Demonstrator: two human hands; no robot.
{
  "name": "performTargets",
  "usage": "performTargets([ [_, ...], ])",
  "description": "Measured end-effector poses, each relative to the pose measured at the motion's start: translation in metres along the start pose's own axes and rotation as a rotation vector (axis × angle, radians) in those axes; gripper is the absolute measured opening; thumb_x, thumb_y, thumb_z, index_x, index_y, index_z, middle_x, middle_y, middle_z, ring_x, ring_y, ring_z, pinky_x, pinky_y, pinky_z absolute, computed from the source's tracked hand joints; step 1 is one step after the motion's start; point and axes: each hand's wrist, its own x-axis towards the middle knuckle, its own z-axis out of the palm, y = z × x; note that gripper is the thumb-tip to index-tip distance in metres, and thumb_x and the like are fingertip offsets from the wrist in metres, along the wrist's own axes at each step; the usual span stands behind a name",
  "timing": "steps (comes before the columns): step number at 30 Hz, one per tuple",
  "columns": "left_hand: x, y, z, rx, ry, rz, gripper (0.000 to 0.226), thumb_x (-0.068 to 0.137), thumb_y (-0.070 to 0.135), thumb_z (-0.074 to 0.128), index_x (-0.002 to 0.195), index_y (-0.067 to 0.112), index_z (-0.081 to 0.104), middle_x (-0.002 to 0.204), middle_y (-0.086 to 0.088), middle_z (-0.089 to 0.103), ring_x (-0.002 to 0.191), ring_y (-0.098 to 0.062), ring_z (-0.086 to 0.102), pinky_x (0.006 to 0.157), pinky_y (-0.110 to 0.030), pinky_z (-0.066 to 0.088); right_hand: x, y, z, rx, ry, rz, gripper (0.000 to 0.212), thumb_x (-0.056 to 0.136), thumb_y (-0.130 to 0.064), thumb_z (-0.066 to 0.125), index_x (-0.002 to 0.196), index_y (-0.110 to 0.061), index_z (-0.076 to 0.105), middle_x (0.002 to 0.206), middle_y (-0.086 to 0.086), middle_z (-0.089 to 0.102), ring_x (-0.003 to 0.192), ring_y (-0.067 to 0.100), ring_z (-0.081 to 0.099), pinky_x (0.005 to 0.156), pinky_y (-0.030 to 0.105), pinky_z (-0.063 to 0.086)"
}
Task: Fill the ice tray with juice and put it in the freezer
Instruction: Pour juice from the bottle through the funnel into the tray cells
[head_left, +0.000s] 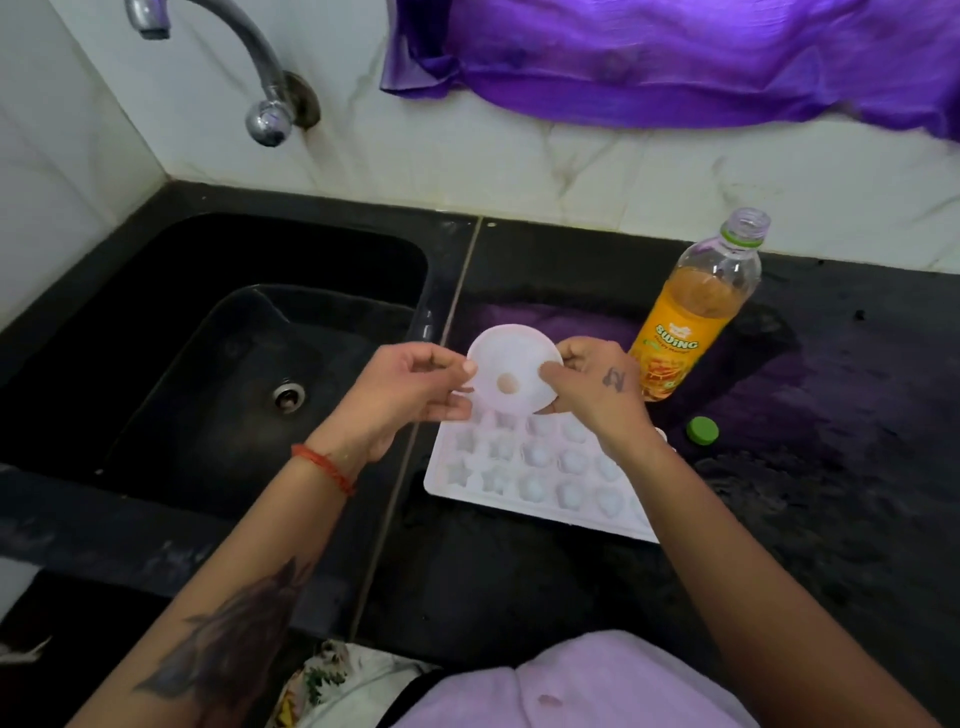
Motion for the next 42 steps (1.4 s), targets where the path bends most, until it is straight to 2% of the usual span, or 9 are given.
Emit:
performTargets([
  [4,0.005,-0.002,-0.007,-0.071,0.156,-0.005,0.008,0.081,0.009,0.069,0.08,0.001,0.067,0.075,-0.012,0.07,0.061,-0.015,0.07,0.058,-0.022,0.057,0.005,-0.014,0.01,-0.003,-0.047,0.035,0.017,0.076,-0.005,0.057,0.064,-0.016,0.061,0.068,-0.001,0.066,0.053,0.019,0.07,0.065,0.043,0.06],
  [11,0.009,-0.016,-0.016,-0.137,0.262,-0.079,0.012,0.077,0.006,0.073,0.078,-0.004,0.066,0.068,-0.011,0.069,0.054,-0.013,0.069,0.052,-0.019,0.054,0.008,-0.009,0.029,0.002,-0.131,0.139,0.018,0.076,0.0,0.059,0.088,0.012,0.061,0.074,-0.001,0.065,0.051,0.016,0.07,0.068,0.043,0.058],
  [19,0.015,-0.022,-0.018,-0.14,0.301,-0.091,0.01,0.076,0.005,0.074,0.074,0.0,0.065,0.069,-0.012,0.069,0.052,-0.013,0.068,0.051,-0.019,0.054,0.014,-0.004,0.035,0.036,-0.171,0.182,0.004,0.078,0.0,0.061,0.075,0.003,0.06,0.09,0.008,0.067,0.054,0.017,0.07,0.06,0.032,0.059],
  [23,0.014,-0.027,-0.014,-0.128,0.29,-0.112,0.01,0.076,0.005,0.073,0.074,0.0,0.065,0.07,-0.012,0.068,0.051,-0.012,0.068,0.05,-0.018,0.054,0.009,0.005,0.022,-0.005,-0.212,0.156,0.02,0.083,-0.03,0.068,0.085,-0.011,0.066,0.094,0.007,0.072,0.066,0.017,0.072,0.069,0.03,0.06],
  [26,0.015,-0.028,-0.013,-0.13,0.294,-0.12,0.009,0.076,0.006,0.074,0.074,0.001,0.066,0.071,-0.011,0.07,0.052,-0.011,0.068,0.051,-0.017,0.054,-0.003,0.012,-0.003,-0.044,0.035,-0.01,0.031,0.082,-0.042,0.066,0.101,-0.018,0.068,0.093,-0.001,0.07,0.082,0.016,0.069,0.078,0.038,0.058],
  [29,0.016,-0.028,-0.013,-0.116,0.281,-0.125,0.01,0.076,0.007,0.074,0.076,0.002,0.066,0.072,-0.011,0.07,0.053,-0.011,0.069,0.05,-0.017,0.054,-0.021,0.02,-0.035,0.033,0.495,-0.276,0.021,0.081,-0.032,0.069,0.098,-0.019,0.067,0.085,-0.01,0.065,0.079,0.012,0.065,0.069,0.031,0.057],
  [32,0.016,-0.029,-0.014,-0.095,0.266,-0.126,0.012,0.076,0.01,0.074,0.078,0.002,0.066,0.075,-0.011,0.07,0.057,-0.013,0.07,0.05,-0.017,0.054,-0.022,0.029,-0.059,-0.08,0.844,-0.383,0.048,0.074,-0.032,0.075,0.115,-0.013,0.057,0.105,0.003,0.056,0.093,0.022,0.057,0.067,0.031,0.052],
  [37,0.014,-0.028,-0.014,-0.083,0.225,-0.141,0.015,0.079,0.015,0.072,0.082,0.003,0.064,0.083,-0.013,0.069,0.071,-0.021,0.069,0.053,-0.019,0.056,0.011,0.041,-0.075,-0.027,0.705,-0.194,0.11,0.062,-0.042,0.082,0.146,-0.017,0.016,0.148,0.01,0.028,0.137,0.022,0.028,0.11,0.043,0.033],
  [42,0.013,-0.029,-0.015,-0.092,0.211,-0.135,0.011,0.081,0.012,0.07,0.079,0.004,0.064,0.081,-0.013,0.069,0.07,-0.021,0.07,0.054,-0.02,0.057,0.038,0.042,-0.077,0.05,0.513,-0.169,0.105,0.063,-0.044,0.081,0.144,-0.029,0.016,0.142,0.004,0.042,0.126,0.019,0.046,0.097,0.034,0.043],
])
